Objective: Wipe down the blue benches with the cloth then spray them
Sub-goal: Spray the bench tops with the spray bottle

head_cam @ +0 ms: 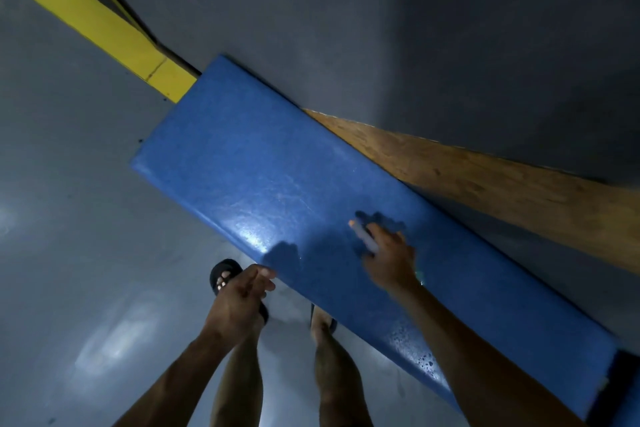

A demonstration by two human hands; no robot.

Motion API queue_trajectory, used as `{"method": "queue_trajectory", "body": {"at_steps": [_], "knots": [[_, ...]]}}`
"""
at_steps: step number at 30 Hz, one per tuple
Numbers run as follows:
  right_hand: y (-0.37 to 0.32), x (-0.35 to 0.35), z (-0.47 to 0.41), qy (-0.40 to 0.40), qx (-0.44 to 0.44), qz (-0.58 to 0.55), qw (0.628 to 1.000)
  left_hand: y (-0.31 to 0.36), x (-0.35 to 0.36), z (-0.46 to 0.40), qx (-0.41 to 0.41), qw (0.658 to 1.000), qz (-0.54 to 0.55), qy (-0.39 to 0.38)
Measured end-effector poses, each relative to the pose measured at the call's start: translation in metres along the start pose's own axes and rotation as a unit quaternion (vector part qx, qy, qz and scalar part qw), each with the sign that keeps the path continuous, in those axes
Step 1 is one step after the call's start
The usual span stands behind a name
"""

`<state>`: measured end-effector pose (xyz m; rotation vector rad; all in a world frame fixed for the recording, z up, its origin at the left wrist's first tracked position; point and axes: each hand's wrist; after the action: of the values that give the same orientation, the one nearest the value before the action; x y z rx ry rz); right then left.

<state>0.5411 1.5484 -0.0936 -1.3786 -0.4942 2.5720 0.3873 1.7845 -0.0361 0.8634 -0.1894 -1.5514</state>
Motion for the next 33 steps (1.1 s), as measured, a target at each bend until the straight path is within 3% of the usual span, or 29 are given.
{"method": "queue_trajectory", "body": {"at_steps": [5,11,14,21,23,27,30,33], "knots": [[-0.034,0.060,0.054,-0.049,-0.083,0.025,0.995,-0.016,-0.028,-0.011,-0.028,1.000,0.008,-0.008],[-0.078,0.092,0.079,-0.086,0.015,0.026,0.996,-0.032,-0.075,-0.026,-0.004,1.000,-0.017,-0.009],[-0.083,0.088,0.067,-0.062,0.070,-0.028,0.995,-0.036,-0.095,-0.033,0.016,0.998,-0.059,-0.025],[-0.091,0.046,-0.006,0.043,0.119,-0.231,0.965,-0.037,-0.124,-0.050,-0.009,0.999,-0.015,-0.033],[-0.092,0.035,-0.027,0.042,0.160,-0.206,0.965,-0.037,-0.131,-0.053,0.000,0.999,-0.021,-0.038],[-0.099,0.039,-0.044,0.111,0.172,-0.143,0.968,-0.037,-0.145,-0.059,0.012,0.998,-0.027,-0.053],[-0.119,0.055,-0.022,0.080,0.157,-0.114,0.978,-0.038,-0.154,-0.062,0.016,0.998,-0.023,-0.059],[-0.140,0.079,0.012,-0.043,0.150,-0.072,0.985,-0.040,-0.164,-0.065,0.019,0.998,-0.022,-0.060]]}}
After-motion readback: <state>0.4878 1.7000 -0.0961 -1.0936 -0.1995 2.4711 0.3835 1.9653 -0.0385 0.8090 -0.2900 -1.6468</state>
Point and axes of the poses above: each hand's wrist, its own z-axis away from the middle knuckle, its own x-axis out of the palm, y = z × x, and after that the axes turned 3 degrees about y, right-handed
